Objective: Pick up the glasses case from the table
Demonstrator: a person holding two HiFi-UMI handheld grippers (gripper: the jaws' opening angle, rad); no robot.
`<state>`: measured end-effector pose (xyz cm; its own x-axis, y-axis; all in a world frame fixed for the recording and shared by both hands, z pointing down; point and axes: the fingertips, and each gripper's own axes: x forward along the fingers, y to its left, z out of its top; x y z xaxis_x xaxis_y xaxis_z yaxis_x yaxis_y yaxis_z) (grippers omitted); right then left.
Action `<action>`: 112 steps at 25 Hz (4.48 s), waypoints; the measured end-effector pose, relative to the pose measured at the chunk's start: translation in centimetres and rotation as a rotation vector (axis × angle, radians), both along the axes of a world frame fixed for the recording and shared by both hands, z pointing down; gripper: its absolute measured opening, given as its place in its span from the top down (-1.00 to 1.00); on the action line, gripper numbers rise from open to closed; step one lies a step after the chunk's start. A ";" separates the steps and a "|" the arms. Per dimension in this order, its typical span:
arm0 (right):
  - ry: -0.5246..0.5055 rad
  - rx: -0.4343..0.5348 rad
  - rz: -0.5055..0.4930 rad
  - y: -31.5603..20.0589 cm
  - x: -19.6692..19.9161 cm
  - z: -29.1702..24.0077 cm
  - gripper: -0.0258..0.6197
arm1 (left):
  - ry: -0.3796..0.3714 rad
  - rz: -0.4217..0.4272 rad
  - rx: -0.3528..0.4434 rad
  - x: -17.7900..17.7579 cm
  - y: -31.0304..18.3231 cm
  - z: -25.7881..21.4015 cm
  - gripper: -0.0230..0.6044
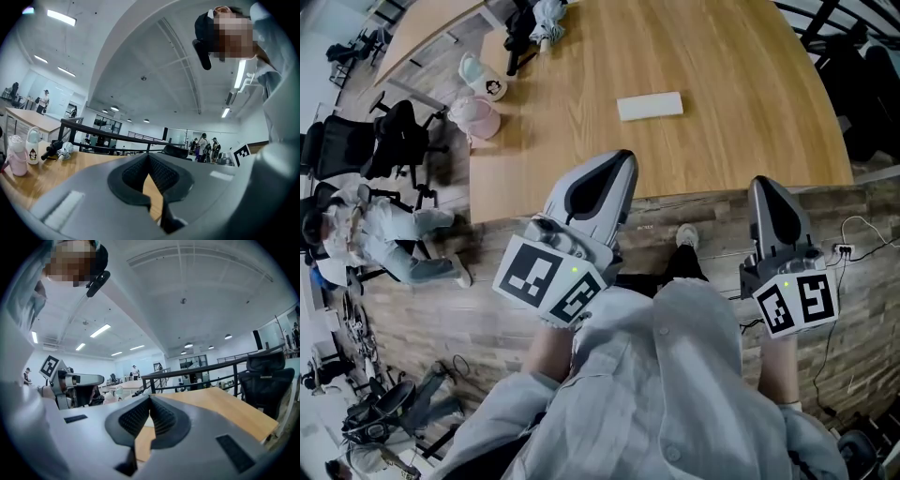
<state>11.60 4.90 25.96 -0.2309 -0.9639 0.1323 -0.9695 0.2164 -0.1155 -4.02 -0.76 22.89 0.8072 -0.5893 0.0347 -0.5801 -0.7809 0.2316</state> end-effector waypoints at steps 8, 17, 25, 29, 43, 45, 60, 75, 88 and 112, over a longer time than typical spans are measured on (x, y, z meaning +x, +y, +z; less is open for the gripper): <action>-0.020 -0.011 -0.096 -5.5 3.2 0.4 0.92 | -0.013 -0.099 -0.020 2.6 -4.1 0.3 0.91; -0.028 -0.035 -0.212 -11.1 6.3 1.2 0.92 | -0.026 -0.225 -0.042 4.8 -8.0 0.5 0.91; -0.045 -0.064 -0.279 -13.7 7.8 2.5 0.92 | -0.046 -0.333 -0.061 5.0 -9.7 1.3 0.91; -0.040 -0.081 -0.301 -14.2 7.9 3.3 0.92 | -0.043 -0.368 -0.076 4.6 -10.2 1.9 0.91; -0.036 -0.145 -0.328 -15.6 6.6 5.7 0.92 | -0.118 -0.353 -0.175 3.8 -11.4 6.0 0.91; -0.034 -0.154 -0.327 -16.1 6.4 6.1 0.92 | -0.118 -0.338 -0.200 3.7 -12.0 6.8 0.91; -0.040 -0.280 -0.309 -20.8 4.1 10.4 0.92 | -0.130 -0.286 -0.406 2.3 -17.2 13.7 0.91; -0.034 -0.418 -0.282 -25.4 2.3 16.6 0.88 | -0.186 -0.199 -0.554 1.7 -20.6 20.7 0.84; -0.047 -0.588 -0.281 -27.1 0.6 22.7 0.55 | -0.198 -0.215 -0.703 0.6 -23.3 26.7 0.60; -0.093 -0.796 -0.311 -27.1 -1.2 29.4 0.41 | -0.233 -0.074 -0.863 1.5 -23.5 32.5 0.56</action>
<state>10.45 -22.18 55.36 -0.5126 -0.4834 0.7097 -0.8586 0.2912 -0.4218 -2.48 -24.22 55.40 0.6848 -0.3325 0.6484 -0.7281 -0.3481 0.5905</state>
